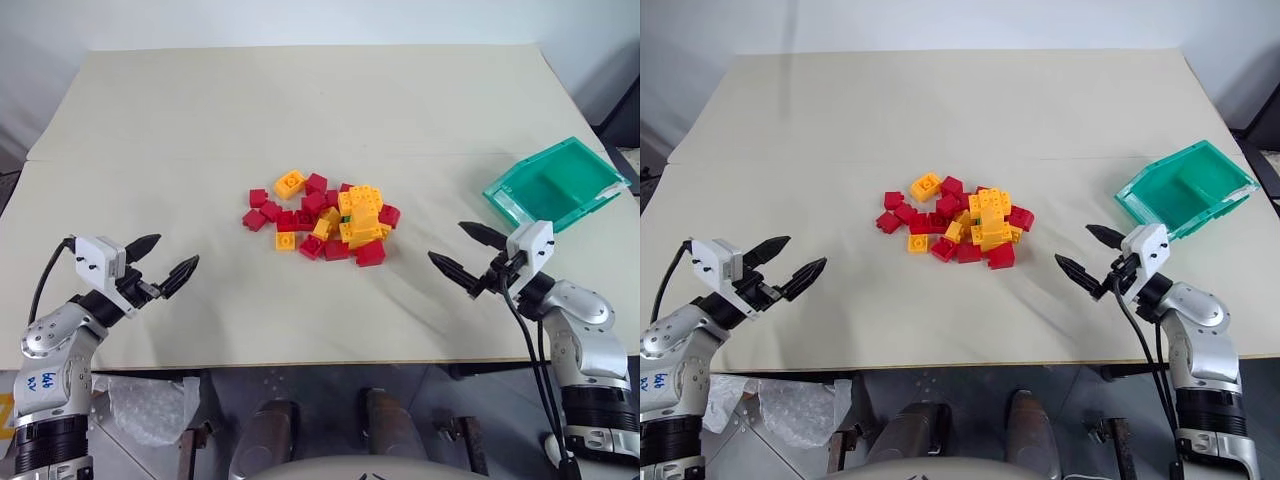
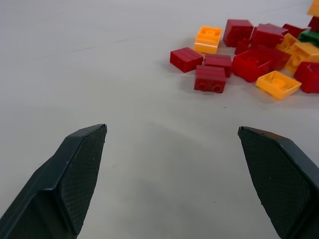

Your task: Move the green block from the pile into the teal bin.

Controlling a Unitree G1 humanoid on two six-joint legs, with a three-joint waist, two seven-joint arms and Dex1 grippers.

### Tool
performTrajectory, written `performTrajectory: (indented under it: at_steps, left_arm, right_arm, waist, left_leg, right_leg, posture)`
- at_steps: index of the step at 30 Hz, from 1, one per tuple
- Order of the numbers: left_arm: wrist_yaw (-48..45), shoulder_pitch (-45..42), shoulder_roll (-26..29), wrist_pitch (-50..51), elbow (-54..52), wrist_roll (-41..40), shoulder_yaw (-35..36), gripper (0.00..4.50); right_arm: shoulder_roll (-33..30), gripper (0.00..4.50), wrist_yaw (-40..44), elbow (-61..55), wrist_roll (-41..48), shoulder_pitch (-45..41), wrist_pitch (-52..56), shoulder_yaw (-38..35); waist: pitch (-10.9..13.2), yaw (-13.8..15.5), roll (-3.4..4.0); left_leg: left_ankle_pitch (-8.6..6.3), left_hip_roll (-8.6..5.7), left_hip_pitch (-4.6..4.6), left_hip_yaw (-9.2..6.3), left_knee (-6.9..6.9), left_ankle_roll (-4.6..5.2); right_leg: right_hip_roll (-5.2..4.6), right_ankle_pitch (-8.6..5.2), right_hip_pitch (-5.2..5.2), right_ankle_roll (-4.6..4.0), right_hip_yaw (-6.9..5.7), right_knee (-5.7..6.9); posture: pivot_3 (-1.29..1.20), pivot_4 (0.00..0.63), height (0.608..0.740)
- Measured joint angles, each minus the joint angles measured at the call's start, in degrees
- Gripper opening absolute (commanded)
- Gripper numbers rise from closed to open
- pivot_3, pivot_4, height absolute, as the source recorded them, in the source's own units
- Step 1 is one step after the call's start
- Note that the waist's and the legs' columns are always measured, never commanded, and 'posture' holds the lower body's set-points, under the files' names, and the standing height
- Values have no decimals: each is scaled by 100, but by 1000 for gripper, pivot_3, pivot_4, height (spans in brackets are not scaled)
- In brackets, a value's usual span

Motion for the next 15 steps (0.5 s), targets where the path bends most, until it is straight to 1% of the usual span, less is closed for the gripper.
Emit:
performTrajectory:
  at_steps: [15]
  left_arm:
    - [111, -53, 64, 295, -293, -144, 120, 4500]
  right_arm:
    - [0, 4457, 114, -6, 25, -218, 121, 9]
  waist:
    - [0, -1, 0]
  left_leg:
    - [0, 1, 0, 0, 0, -1]
  right_leg:
    - [1, 0, 0, 0, 0, -1]
  posture:
    - [0, 150, 740]
